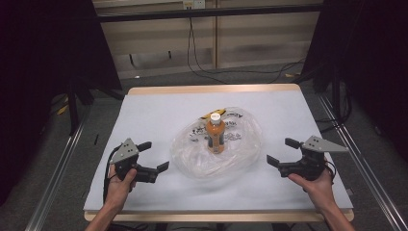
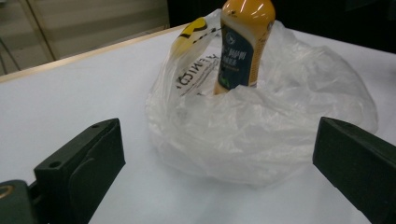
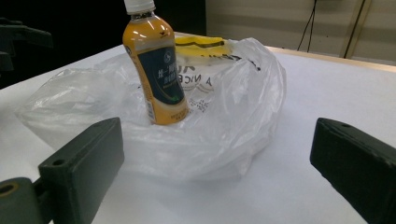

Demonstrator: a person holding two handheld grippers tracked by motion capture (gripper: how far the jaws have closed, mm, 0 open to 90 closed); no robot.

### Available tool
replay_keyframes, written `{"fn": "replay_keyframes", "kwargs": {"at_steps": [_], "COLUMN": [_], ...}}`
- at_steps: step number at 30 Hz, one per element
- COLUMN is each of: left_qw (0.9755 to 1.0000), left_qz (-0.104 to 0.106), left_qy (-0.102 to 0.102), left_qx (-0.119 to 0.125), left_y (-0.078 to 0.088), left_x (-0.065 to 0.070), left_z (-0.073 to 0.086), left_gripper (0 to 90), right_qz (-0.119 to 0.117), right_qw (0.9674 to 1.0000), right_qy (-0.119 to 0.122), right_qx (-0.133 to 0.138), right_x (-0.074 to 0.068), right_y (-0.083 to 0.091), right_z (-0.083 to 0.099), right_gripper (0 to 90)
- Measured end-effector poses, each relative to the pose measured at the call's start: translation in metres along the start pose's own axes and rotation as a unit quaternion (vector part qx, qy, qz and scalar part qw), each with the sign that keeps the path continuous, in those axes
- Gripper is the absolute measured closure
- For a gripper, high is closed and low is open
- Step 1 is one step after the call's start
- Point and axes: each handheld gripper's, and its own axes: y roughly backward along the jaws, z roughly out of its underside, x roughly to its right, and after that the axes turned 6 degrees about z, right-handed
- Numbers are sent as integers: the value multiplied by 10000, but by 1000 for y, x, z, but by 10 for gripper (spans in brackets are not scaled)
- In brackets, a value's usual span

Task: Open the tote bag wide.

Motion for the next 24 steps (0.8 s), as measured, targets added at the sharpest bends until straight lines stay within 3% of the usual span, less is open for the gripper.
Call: {"fn": "replay_keyframes", "kwargs": {"at_steps": [6, 7, 10, 12, 14, 17, 18, 24], "left_qw": [9998, 9995, 9996, 9995, 9991, 9993, 9995, 9994], "left_qz": [-145, -171, -182, -214, -138, -124, -223, -241], "left_qy": [128, 281, 208, 230, 350, 344, 194, 215], "left_qx": [22, 32, -41, -1, 195, 112, 142, 83], "left_y": [10, 13, 18, 22, 22, 23, 26, 33], "left_x": [12, 16, 20, 23, 24, 25, 27, 24], "left_z": [7, 7, 5, 14, 25, 31, 32, 39], "left_gripper": [21, 21, 22, 22, 20, 23, 22, 20], "right_qz": [145, 220, 298, 336, 418, 490, 578, 517], "right_qw": [9999, 9997, 9995, 9993, 9991, 9985, 9981, 9985], "right_qy": [-88, -78, -91, -137, -103, -223, -197, -196], "right_qx": [3, -2, -79, 41, 42, 30, 29, 45], "right_x": [-1, -1, -1, 0, 0, 4, 3, 0], "right_y": [16, 19, 30, 39, 42, 44, 45, 46], "right_z": [10, 12, 19, 26, 31, 35, 35, 36], "right_gripper": [28, 19, 29, 38, 33, 38, 39, 45]}}
